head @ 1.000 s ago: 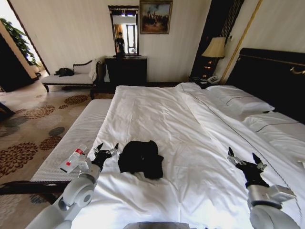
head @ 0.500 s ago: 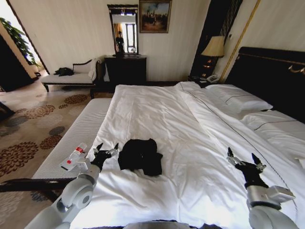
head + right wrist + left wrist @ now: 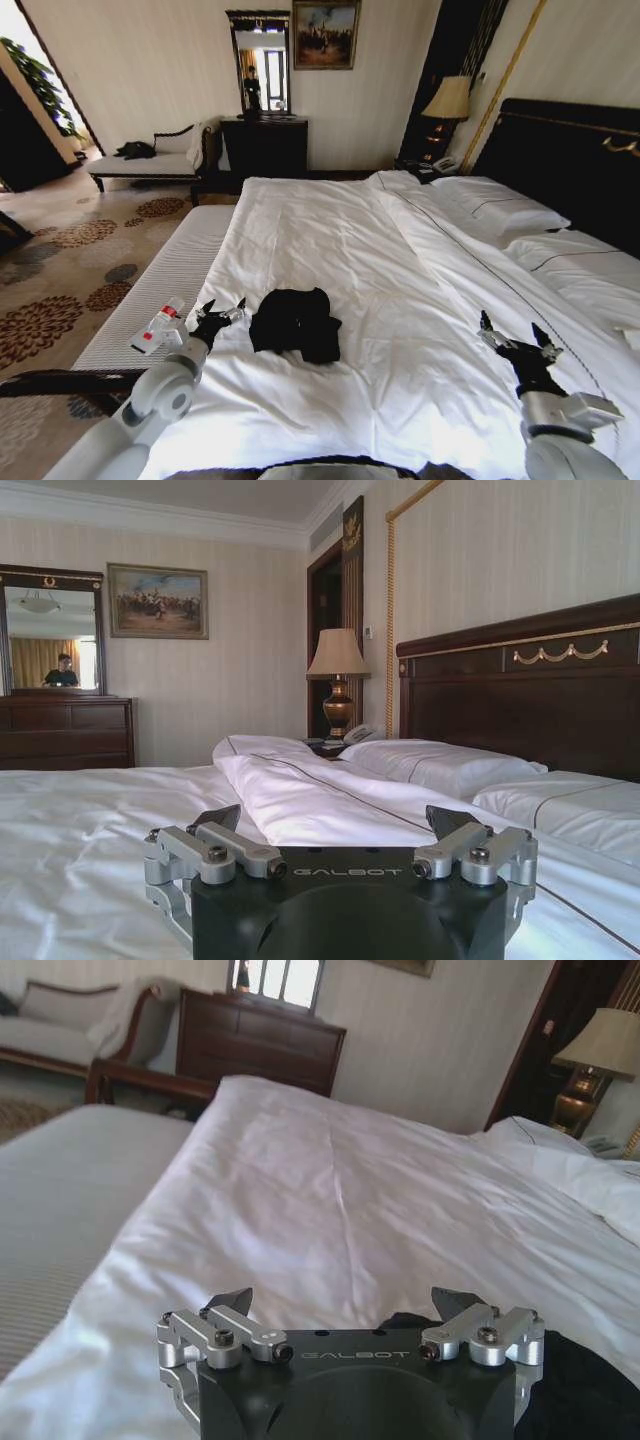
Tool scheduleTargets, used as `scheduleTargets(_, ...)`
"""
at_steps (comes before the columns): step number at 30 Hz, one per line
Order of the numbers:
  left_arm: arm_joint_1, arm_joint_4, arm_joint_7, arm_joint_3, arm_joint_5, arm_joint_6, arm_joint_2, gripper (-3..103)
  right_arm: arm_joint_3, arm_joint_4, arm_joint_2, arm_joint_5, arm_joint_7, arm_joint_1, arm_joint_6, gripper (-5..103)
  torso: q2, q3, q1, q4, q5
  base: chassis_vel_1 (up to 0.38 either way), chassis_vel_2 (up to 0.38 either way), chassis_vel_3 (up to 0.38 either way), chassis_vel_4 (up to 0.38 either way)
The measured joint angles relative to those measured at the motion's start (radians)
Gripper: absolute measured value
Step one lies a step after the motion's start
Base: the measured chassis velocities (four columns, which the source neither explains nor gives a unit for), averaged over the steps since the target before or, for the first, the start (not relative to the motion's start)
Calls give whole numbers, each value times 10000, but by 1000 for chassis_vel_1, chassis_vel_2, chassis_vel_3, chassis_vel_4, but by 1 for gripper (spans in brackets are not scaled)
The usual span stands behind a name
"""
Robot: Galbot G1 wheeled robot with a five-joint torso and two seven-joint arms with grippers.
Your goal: Fold the clothes on the bed.
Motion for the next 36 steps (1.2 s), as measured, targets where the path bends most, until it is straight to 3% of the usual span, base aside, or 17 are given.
scheduleTargets(1,-26,203,245,-11,-591,75,304,100,-153,-96,-136,2,50,142,-28,100,0,0,0,0,0,0,0,0,0)
scheduleTargets(4,-179,495,501,56,-948,86,578,100,-340,-242,-267,12,94,326,-60,100,0,0,-1,9,4,0,0,0,0)
scheduleTargets(6,-983,1136,661,438,-1623,142,806,100,-455,-420,-315,24,111,392,-69,100,0,0,0,9,3,0,0,0,0)
scheduleTargets(8,-1718,1713,723,706,-2249,229,827,100,-545,-551,-357,24,113,442,-68,100,0,0,-1,-4,0,0,0,0,0)
scheduleTargets(17,-3292,3543,1393,1838,-3527,630,465,100,-628,-832,-505,34,151,639,-69,100,0,1,0,4,3,0,0,0,0)
scheduleTargets(25,-4077,4493,1999,2982,-3494,632,-338,100,-621,-958,-639,53,196,670,-108,100,0,0,0,5,3,0,0,0,0)
scheduleTargets(36,-4871,5429,2038,3298,-3529,472,-1382,100,-584,-1053,-690,42,206,555,-120,100,0,0,0,3,4,0,0,0,0)
